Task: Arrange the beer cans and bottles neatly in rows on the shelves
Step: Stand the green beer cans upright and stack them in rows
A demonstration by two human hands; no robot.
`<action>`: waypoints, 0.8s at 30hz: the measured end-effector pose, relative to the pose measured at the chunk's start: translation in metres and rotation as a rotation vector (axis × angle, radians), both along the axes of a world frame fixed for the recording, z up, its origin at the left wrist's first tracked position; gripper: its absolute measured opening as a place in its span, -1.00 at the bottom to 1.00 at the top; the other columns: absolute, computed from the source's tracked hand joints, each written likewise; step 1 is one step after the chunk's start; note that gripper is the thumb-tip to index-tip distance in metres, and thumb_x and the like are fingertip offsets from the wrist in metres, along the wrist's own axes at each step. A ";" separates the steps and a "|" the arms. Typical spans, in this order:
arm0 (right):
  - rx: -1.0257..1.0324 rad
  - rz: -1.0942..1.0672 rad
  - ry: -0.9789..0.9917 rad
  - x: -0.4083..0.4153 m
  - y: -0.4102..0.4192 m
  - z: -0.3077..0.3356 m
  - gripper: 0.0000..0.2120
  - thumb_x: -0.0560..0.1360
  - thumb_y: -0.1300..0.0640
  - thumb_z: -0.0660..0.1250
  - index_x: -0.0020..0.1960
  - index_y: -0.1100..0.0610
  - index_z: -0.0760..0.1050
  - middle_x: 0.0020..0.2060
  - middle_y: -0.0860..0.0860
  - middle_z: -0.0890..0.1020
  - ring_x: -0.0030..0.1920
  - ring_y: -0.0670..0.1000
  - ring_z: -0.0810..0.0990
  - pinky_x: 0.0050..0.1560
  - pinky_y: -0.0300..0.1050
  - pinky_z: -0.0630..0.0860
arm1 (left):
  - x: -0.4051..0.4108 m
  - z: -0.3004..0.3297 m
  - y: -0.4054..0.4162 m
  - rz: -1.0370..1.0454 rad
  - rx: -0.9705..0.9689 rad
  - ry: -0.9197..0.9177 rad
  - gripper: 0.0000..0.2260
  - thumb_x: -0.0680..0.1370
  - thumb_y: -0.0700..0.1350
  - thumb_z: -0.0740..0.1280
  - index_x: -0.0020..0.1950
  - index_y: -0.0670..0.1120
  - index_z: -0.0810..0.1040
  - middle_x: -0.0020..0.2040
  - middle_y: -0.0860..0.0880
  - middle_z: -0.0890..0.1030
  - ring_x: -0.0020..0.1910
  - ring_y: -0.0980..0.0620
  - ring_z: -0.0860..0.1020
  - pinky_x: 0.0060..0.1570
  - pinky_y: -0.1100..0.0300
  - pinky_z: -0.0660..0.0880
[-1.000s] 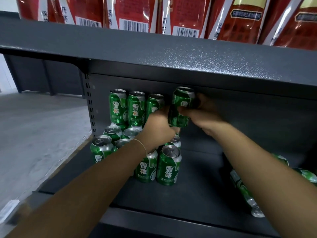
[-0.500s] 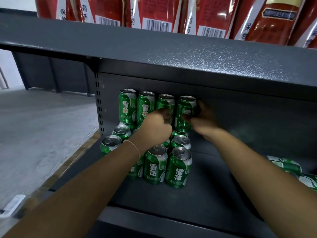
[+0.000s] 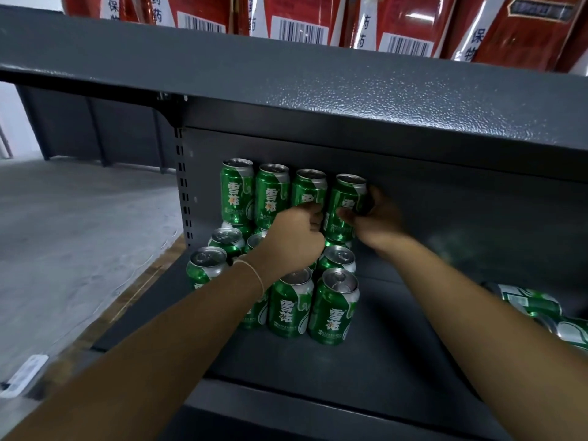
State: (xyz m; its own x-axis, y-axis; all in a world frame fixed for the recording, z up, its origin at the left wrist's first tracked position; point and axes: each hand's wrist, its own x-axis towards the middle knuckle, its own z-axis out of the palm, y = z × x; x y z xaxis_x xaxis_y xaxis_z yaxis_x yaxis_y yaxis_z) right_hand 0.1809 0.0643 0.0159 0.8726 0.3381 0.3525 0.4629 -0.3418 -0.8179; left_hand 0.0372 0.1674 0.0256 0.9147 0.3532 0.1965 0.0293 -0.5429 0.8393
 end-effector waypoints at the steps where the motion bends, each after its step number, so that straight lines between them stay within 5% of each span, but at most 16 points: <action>1: -0.014 -0.004 -0.010 0.000 0.000 -0.001 -0.48 0.42 0.10 0.55 0.32 0.07 0.45 0.16 0.02 0.63 0.10 0.02 0.60 0.13 -0.09 0.53 | 0.001 -0.001 0.001 0.001 -0.003 -0.002 -0.48 0.45 -0.46 0.13 0.42 -0.24 0.36 0.29 -0.19 0.52 0.29 -0.12 0.49 0.29 0.09 0.42; 14: -0.130 -0.029 -0.019 0.002 -0.009 -0.004 -0.26 0.42 -0.06 0.53 0.49 0.12 0.32 0.30 0.04 0.56 0.29 0.08 0.54 0.12 -0.20 0.43 | 0.002 -0.005 -0.003 -0.021 0.006 -0.022 -0.49 0.45 -0.45 0.12 0.40 -0.26 0.37 0.27 -0.19 0.53 0.27 -0.10 0.50 0.22 0.20 0.39; 19: -0.045 0.003 0.036 0.006 -0.028 -0.009 -0.27 0.44 0.01 0.53 0.49 0.14 0.29 0.18 -0.01 0.56 0.18 -0.01 0.55 0.25 -0.08 0.50 | 0.004 -0.007 -0.014 -0.058 0.026 -0.042 -0.52 0.46 -0.44 0.12 0.38 -0.26 0.40 0.25 -0.20 0.54 0.23 -0.08 0.52 0.14 0.26 0.41; 24: 0.121 -0.129 0.121 0.007 -0.070 0.000 -0.58 0.50 0.23 0.45 0.31 0.30 0.44 0.14 0.21 0.62 0.00 0.01 0.53 -0.13 -0.38 0.47 | 0.009 -0.007 -0.043 -0.113 0.026 -0.091 -0.58 0.43 -0.37 0.13 0.26 -0.19 0.50 0.04 -0.08 0.56 0.01 0.04 0.51 -0.09 0.36 0.46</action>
